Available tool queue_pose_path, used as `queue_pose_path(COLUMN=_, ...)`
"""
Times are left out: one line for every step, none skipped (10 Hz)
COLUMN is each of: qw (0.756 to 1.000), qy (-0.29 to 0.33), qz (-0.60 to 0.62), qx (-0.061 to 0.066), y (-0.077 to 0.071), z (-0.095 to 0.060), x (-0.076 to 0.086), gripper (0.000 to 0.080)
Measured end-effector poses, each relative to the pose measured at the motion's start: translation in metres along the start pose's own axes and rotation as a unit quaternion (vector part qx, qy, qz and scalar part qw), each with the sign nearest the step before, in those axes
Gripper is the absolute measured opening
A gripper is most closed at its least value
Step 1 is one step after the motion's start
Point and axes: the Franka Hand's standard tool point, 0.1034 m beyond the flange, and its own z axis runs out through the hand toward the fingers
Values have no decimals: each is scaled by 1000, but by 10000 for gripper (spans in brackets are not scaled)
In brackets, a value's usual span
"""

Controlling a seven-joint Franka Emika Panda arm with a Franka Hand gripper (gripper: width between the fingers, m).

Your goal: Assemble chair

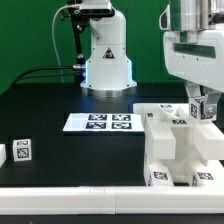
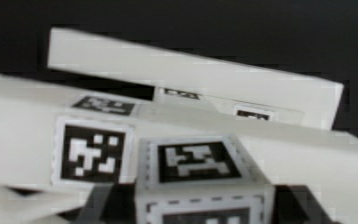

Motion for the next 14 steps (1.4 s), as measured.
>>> queue_pose_path(qw=1000, qy=-2, qz=16, qx=1, y=0, z=0, x=0, gripper=281)
queue_pose_path(qw=1000, qy=-3, qz=22, qx=0, y=0, z=0, x=0, gripper=281)
queue_pose_path(qw=1000, qy=-3, qz=12, qx=0, y=0, z=1, x=0, gripper=345)
queue_pose_path(qw=1000, qy=-2, qz=-24, qx=-2, y=0, z=1, x=-1, gripper=345)
queue_pose_path(qw=996, qy=-3, qz=-87, qx=-2, y=-1, z=-1, x=-1, gripper=549)
queue_pose_path(qw=987, qy=-3, qz=-158, qx=1, y=-2, z=-1, x=1, gripper=624)
queue_pose_path(qw=968, qy=-4, qz=-250, qx=-5, y=0, z=0, x=1, gripper=643)
queue_pose_path(qw=951, qy=-7, qz=-309, qx=-14, y=3, z=1, x=-1, gripper=643)
queue_pose_path(qw=946, qy=-7, qz=-325, qx=-13, y=2, z=1, x=0, gripper=643)
queue_pose_path(qw=932, qy=-7, qz=-363, qx=-13, y=3, z=2, x=1, gripper=648)
queue_pose_path(qw=920, qy=-7, qz=-393, qx=-13, y=3, z=2, x=1, gripper=649)
queue_pose_path(qw=887, qy=0, qz=-461, qx=-19, y=3, z=2, x=0, gripper=649)
queue_pose_path(qw=849, qy=7, qz=-528, qx=-26, y=4, z=2, x=-4, gripper=649)
queue_pose_path(qw=866, qy=4, qz=-500, qx=-24, y=4, z=3, x=-4, gripper=649)
